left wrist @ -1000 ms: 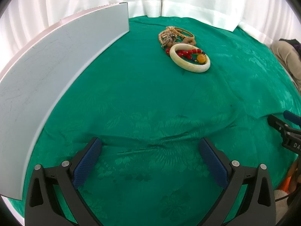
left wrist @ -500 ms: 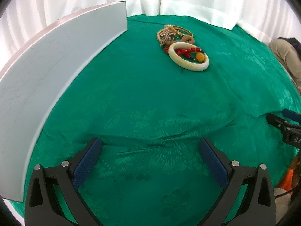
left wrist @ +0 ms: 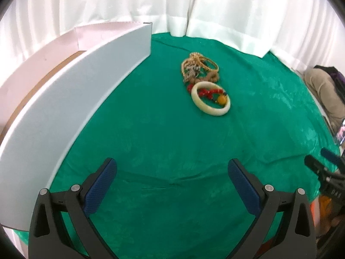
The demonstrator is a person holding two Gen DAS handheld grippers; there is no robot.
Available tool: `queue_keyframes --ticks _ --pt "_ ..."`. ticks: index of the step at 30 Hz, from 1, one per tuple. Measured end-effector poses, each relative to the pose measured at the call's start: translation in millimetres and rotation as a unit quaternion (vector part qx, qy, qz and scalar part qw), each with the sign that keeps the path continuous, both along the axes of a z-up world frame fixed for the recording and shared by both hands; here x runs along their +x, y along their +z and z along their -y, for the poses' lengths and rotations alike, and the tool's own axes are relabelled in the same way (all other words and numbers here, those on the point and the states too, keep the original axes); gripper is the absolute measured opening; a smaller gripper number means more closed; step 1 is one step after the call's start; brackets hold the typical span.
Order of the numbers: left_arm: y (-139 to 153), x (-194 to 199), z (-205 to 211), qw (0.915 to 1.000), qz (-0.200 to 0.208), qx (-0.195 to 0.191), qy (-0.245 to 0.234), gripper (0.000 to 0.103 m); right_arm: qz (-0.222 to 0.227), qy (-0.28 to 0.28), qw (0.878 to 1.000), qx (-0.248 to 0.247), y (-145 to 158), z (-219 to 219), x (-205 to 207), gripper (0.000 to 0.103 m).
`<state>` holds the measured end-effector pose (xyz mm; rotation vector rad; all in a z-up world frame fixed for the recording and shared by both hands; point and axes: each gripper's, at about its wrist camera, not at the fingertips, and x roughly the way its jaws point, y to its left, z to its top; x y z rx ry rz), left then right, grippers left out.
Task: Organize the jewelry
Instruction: 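Withdraw both tools from the box back over the table, then grasp the cream bangle with the left tool while the right tool grasps the red bead strand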
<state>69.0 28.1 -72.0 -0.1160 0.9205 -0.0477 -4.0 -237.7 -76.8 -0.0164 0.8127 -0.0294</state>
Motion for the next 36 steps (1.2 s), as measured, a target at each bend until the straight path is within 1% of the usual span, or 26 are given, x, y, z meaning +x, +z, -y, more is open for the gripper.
queue_keyframes --ticks 2,6,11,16,19,24,27,30,32,34,35,36 --pt "-1 1 1 1.0000 -0.004 -0.001 0.001 0.102 0.001 0.002 1.000 0.006 -2 -1 -3 0.096" --pt "-4 1 4 0.9999 -0.013 0.009 -0.001 0.102 -0.008 0.013 1.000 0.011 -9 -6 -2 0.096" --pt "-6 -1 5 0.9998 -0.018 0.009 0.002 0.102 -0.006 0.024 1.000 0.013 -9 -11 -7 0.096" --pt "-10 1 3 0.9995 -0.031 0.005 0.005 0.102 -0.002 0.023 1.000 0.013 -8 -10 -10 0.096" --pt "-10 6 -2 0.9991 -0.043 -0.007 0.001 0.102 0.000 0.019 1.000 0.015 -7 -7 -11 0.096" --pt "7 25 -19 0.9986 -0.034 -0.041 0.000 0.102 0.009 0.005 1.000 0.015 -5 2 -15 0.096" --pt "12 37 -21 0.9987 -0.028 -0.042 -0.007 0.102 0.004 0.001 1.000 0.022 -8 5 -13 0.095" --pt "10 55 -12 0.9980 -0.032 -0.048 -0.024 0.102 0.002 0.003 1.000 0.024 -9 5 -12 0.095" --pt "7 73 -1 0.9972 -0.034 -0.055 -0.038 0.102 0.004 0.005 1.000 0.023 -8 4 -12 0.096" --pt "5 91 9 0.9970 -0.031 -0.058 -0.042 0.101 0.004 0.007 1.000 0.022 -9 2 -13 0.096" --pt "3 101 15 0.9971 -0.028 -0.057 -0.043 0.100 0.003 0.009 1.000 0.022 -9 1 -13 0.096" --pt "0 111 21 0.9975 -0.026 -0.049 -0.044 0.097 0.001 0.010 1.000 0.022 -10 0 -13 0.096"
